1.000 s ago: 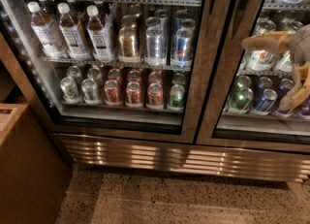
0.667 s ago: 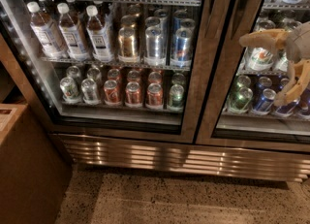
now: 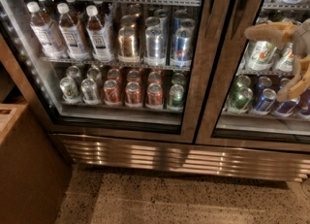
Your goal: Open left fridge door
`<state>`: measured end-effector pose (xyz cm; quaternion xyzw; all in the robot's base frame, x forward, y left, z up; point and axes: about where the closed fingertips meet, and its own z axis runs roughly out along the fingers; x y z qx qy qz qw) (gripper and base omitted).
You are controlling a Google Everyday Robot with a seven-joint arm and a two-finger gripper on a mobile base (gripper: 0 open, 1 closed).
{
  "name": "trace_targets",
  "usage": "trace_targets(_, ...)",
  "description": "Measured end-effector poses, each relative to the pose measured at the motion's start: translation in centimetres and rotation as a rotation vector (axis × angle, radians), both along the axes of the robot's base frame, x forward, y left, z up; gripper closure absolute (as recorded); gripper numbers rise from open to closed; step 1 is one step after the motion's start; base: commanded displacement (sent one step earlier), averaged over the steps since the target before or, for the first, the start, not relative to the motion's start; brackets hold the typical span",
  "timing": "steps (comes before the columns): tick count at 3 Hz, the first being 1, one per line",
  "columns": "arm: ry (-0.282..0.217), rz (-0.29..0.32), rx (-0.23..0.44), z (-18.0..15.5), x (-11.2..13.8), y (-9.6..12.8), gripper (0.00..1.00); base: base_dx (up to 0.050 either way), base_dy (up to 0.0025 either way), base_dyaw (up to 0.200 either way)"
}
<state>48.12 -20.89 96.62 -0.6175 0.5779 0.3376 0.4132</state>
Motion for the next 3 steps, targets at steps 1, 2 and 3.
trace_targets(1,-0.079,-0.005,0.034,2.9,-1.3,-0.1,0.00,0.000,0.00000,0.000)
trace_targets(2,-0.131,-0.015,0.052,4.6,-1.9,0.0,0.00,0.000,0.00000,0.000)
trace_targets(3,-0.131,-0.015,0.052,4.6,-1.9,0.0,0.00,0.000,0.00000,0.000)
